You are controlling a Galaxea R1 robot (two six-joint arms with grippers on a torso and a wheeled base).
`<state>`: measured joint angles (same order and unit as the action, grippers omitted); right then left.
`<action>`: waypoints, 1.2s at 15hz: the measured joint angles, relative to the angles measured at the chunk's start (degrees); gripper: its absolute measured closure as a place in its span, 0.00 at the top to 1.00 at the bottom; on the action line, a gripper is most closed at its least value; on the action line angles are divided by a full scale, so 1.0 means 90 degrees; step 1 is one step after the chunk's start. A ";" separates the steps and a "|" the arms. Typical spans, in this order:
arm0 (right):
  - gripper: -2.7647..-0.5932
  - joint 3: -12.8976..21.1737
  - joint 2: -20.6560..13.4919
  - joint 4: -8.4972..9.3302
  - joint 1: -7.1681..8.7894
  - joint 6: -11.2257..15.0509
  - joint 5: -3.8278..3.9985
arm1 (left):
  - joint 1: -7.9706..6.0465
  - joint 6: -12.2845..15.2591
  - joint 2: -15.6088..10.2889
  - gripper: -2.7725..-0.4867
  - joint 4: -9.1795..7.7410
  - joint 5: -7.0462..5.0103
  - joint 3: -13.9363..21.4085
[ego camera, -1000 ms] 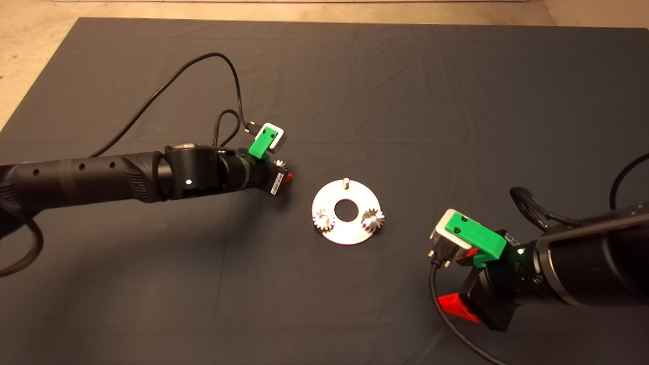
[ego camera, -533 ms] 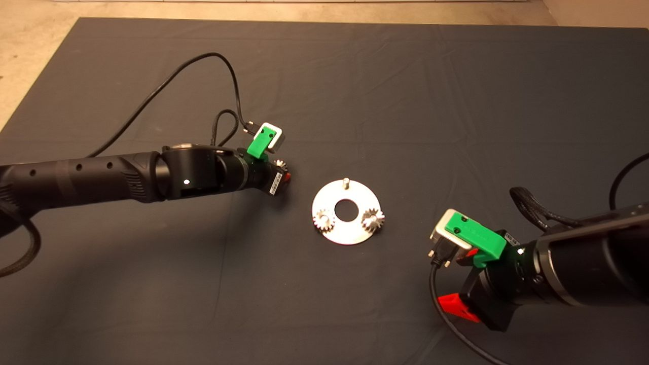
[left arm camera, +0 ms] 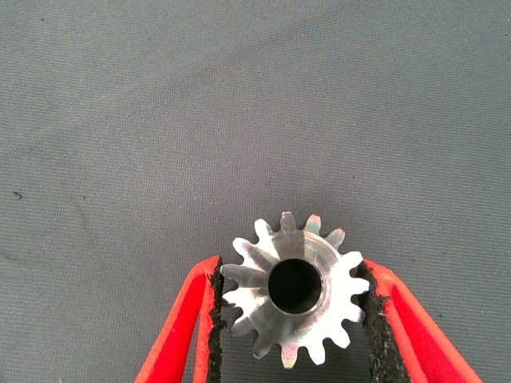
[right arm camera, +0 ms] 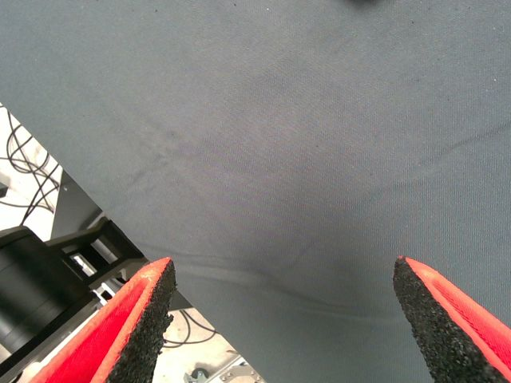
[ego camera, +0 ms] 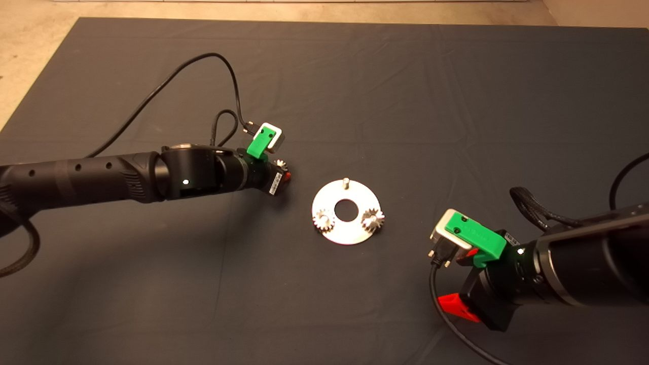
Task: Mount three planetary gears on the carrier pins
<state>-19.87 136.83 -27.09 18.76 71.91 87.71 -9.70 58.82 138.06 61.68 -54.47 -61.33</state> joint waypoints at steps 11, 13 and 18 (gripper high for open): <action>0.66 0.0000 -0.0630 0.0088 0.0298 -0.0003 0.0002 | 0.0000 0.0031 0.0106 0.12 -0.0022 0.0001 0.0004; 0.66 0.0000 -0.0748 0.0159 0.0368 -0.0003 0.0045 | -0.0005 0.0024 0.0110 0.12 -0.0022 -0.0049 0.0004; 0.66 -0.0003 -0.0721 0.0331 0.0634 -0.0101 0.0003 | -0.0030 -0.0300 0.0274 0.11 -0.0022 -0.0465 0.0072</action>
<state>-19.90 130.34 -24.11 24.47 71.00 87.74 -9.97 56.12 140.53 61.49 -58.65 -60.68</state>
